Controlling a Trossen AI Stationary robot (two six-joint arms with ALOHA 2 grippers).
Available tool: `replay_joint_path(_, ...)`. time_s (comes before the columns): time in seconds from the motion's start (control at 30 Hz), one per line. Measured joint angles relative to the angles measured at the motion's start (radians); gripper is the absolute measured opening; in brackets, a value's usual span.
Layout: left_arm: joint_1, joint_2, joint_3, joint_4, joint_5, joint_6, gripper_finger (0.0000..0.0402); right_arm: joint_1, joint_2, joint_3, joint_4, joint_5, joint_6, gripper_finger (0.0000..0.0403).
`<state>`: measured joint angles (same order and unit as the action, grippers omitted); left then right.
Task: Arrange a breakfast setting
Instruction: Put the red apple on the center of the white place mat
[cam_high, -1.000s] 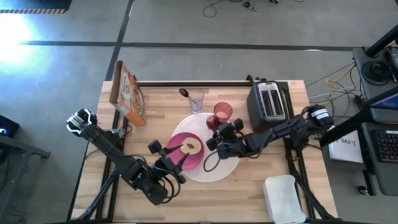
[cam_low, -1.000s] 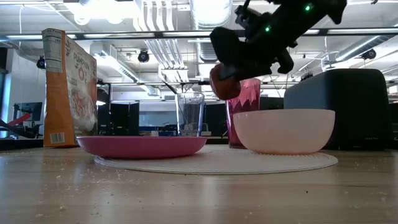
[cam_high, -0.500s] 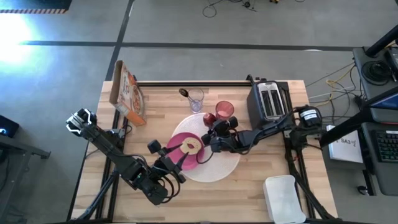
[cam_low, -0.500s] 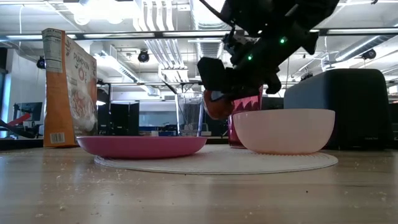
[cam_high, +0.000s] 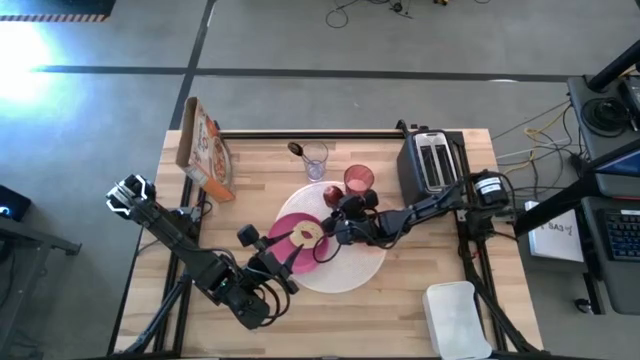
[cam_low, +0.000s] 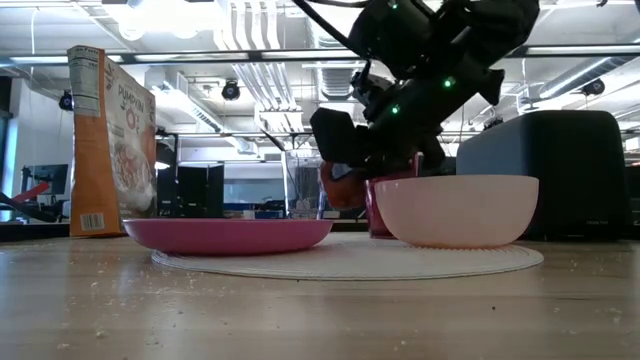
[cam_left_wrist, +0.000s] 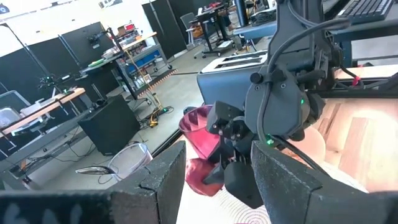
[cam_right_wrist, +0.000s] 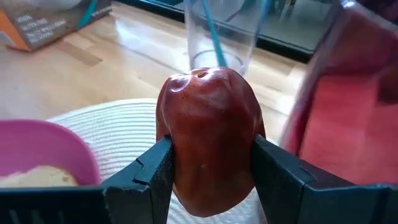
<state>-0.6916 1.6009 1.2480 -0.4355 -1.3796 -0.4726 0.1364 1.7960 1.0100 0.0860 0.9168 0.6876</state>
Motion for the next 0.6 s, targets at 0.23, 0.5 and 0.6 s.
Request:
replay_joint_path(0.23, 0.000, 0.000, 0.000, 0.000, 0.000, 0.000, 0.0166, 0.001, 0.018, 0.000, 0.060, -0.035, -0.020, 0.0172)
replay_joint_path(0.5, 0.000, 0.000, 0.000, -0.002, 0.000, 0.000, 0.0166, 0.000, 0.020, 0.000, 0.088, -0.069, -0.061, 0.0173)
replay_joint_path(0.6, 0.000, 0.000, 0.000, -0.002, 0.000, 0.000, 0.0166, 0.001, 0.020, 0.000, 0.101, -0.100, -0.064, 0.0173)
